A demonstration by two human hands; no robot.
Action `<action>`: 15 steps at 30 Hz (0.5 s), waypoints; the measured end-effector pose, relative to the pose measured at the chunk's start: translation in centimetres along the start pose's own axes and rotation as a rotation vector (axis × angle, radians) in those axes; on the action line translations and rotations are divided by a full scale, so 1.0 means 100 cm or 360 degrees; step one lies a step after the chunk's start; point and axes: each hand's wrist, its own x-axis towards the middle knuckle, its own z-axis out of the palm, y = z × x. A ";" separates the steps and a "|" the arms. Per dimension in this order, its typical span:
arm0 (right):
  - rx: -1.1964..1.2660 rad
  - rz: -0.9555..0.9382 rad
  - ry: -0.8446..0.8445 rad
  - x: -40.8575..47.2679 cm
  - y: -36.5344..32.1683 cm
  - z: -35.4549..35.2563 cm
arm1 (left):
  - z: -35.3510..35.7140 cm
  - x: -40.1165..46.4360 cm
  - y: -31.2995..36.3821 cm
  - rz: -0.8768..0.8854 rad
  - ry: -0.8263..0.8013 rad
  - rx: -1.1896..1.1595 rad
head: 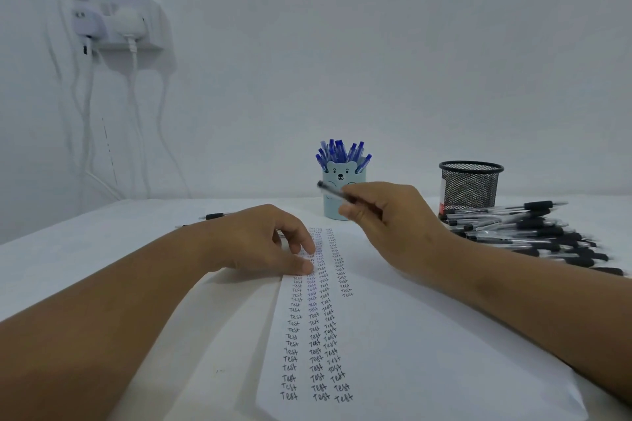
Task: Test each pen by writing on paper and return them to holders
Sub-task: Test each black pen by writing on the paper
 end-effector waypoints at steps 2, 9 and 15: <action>-0.0060 -0.0023 -0.0055 -0.002 -0.001 -0.001 | 0.000 0.000 0.000 -0.0004 0.0000 -0.0003; -0.0140 -0.0115 -0.0158 -0.002 0.002 -0.001 | 0.000 0.000 0.000 -0.0009 0.0002 -0.0026; -0.0168 -0.0108 -0.0139 -0.002 0.002 0.000 | 0.000 -0.001 0.001 -0.0009 0.0006 -0.0028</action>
